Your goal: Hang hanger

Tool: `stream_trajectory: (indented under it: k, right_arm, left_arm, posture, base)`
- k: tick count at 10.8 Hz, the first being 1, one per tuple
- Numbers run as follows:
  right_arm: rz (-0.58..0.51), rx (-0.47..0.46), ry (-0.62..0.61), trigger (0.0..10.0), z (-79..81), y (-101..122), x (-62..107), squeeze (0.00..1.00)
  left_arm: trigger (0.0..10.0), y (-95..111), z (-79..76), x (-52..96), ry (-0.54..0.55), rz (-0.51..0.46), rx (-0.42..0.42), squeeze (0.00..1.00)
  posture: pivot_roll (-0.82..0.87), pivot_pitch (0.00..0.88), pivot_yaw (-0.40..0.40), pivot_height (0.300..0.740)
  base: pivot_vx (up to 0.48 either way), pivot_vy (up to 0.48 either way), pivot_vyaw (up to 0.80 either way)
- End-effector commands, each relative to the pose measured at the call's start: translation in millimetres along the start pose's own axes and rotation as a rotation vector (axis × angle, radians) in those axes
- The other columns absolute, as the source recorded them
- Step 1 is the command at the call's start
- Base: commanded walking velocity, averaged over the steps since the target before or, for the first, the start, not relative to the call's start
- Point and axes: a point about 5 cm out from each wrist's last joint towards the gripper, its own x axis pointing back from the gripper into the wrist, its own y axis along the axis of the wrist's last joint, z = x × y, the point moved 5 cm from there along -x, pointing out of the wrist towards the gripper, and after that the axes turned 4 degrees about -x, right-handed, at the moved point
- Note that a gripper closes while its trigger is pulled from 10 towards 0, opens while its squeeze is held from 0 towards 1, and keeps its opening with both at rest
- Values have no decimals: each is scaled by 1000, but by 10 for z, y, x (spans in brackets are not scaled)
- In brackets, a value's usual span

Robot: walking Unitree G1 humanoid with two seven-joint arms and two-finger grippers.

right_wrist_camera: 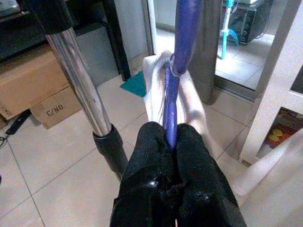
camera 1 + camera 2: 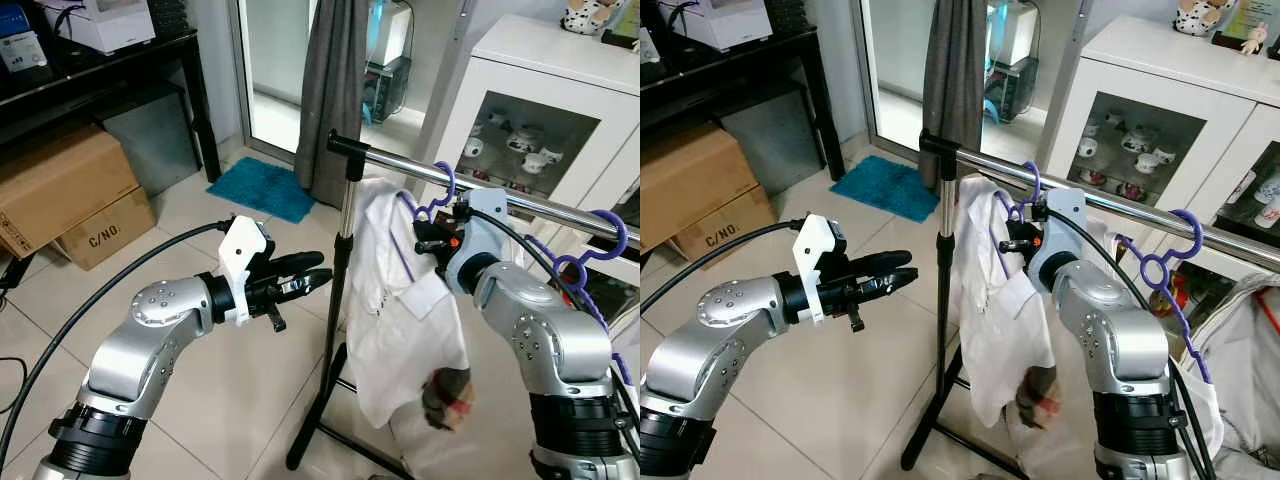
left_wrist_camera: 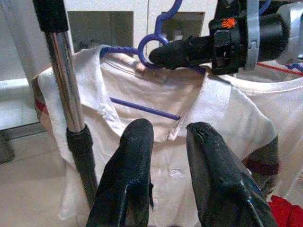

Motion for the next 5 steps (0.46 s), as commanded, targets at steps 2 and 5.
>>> stream_trajectory:
  k: [2, 5]
  right_arm:
    - [-84, -18, -29, 0, -71, 180, 84, 0]
    - [-147, 11, -1, 0, 23, 258, 312, 0]
  left_arm:
    - [10000, -101, 286, 29, 202, 73, -65, 0]
    - [10000, -107, 400, 107, 363, 34, -48, 0]
  posture:
    - [-137, 0, -29, 740]
    - [-154, 0, -10, 740]
  base:
    - [0, 0, 0]
    - [0, 0, 0]
